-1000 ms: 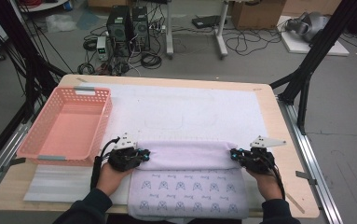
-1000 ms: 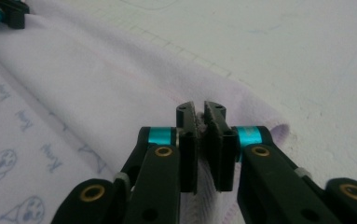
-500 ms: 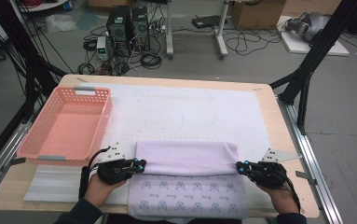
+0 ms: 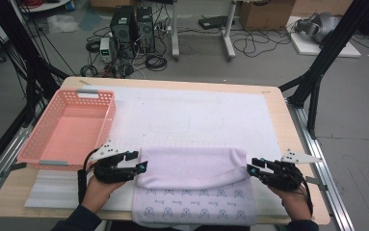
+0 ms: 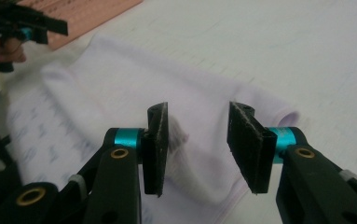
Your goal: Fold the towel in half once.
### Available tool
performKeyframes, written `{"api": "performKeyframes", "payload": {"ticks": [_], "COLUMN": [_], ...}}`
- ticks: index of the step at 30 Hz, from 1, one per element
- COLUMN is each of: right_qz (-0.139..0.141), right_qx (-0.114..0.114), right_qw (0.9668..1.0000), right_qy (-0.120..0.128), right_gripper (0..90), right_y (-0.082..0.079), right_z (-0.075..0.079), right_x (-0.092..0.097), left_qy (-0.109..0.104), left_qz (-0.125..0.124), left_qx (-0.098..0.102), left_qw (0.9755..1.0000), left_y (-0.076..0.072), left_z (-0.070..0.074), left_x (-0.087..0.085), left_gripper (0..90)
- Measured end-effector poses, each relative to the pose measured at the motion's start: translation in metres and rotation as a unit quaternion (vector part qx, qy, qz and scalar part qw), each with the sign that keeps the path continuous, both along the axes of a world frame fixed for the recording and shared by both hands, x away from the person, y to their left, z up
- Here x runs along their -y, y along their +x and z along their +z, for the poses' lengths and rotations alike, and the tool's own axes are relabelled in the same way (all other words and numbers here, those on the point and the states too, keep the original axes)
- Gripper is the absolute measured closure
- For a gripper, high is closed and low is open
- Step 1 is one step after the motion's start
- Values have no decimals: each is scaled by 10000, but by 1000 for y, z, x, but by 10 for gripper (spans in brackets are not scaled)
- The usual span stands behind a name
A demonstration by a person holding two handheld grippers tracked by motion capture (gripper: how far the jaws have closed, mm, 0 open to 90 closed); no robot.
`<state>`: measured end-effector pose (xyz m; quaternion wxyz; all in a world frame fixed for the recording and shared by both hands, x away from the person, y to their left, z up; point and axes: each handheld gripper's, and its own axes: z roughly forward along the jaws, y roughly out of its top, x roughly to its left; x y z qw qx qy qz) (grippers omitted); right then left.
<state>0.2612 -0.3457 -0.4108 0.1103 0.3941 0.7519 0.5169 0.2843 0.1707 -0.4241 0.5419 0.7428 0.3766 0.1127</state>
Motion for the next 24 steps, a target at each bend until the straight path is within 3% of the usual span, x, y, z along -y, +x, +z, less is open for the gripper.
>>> {"api": "performKeyframes", "payload": {"ticks": [3, 5, 7, 10, 14, 16, 17, 19, 20, 22, 24], "right_qz": [-269, -520, -735, -884, -868, -878, -887, -806, -939, -1084, -1185], "right_qx": [154, 226, 169, -143, -464, -519, -447, -388, -296, -256, -208], "right_qw": [9994, 9984, 9957, 9899, 9856, 9845, 9842, 9850, 9817, 9803, 9774], "right_qy": [156, 92, -543, -1095, -1373, -1427, -1463, -1479, -1632, -1634, -1741], "right_gripper": [572, 566, 539, 471, 445, 482, 539, 773, 777, 784, 689], "right_y": [13, 22, 36, 54, 67, 69, 69, 69, 69, 70, 68], "right_z": [1, 1, -4, -20, -34, -38, -38, -37, -36, -36, -35], "right_x": [-3, -4, -9, -17, -23, -24, -23, -21, -21, -22, -23], "left_qy": [-6, -1, 96, 315, 589, 848, 881, 908, 923, 972, 1006], "left_qz": [140, 255, 368, 425, 457, 445, 422, 364, 380, 391, 351], "left_qx": [20, 33, -83, -221, -426, -491, -496, -551, -547, -543, -539], "left_qw": [9999, 9997, 9992, 9984, 9963, 9942, 9940, 9937, 9935, 9930, 9928], "left_y": [15, 26, 38, 50, 63, 66, 67, 67, 66, 66, 66], "left_z": [3, 2, -3, -13, -24, -28, -28, -28, -28, -28, -28], "left_x": [-1, -1, 0, 6, 14, 20, 21, 22, 22, 22, 23], "left_gripper": [400, 401, 399, 398, 385, 390, 397, 412, 425, 422, 424]}}
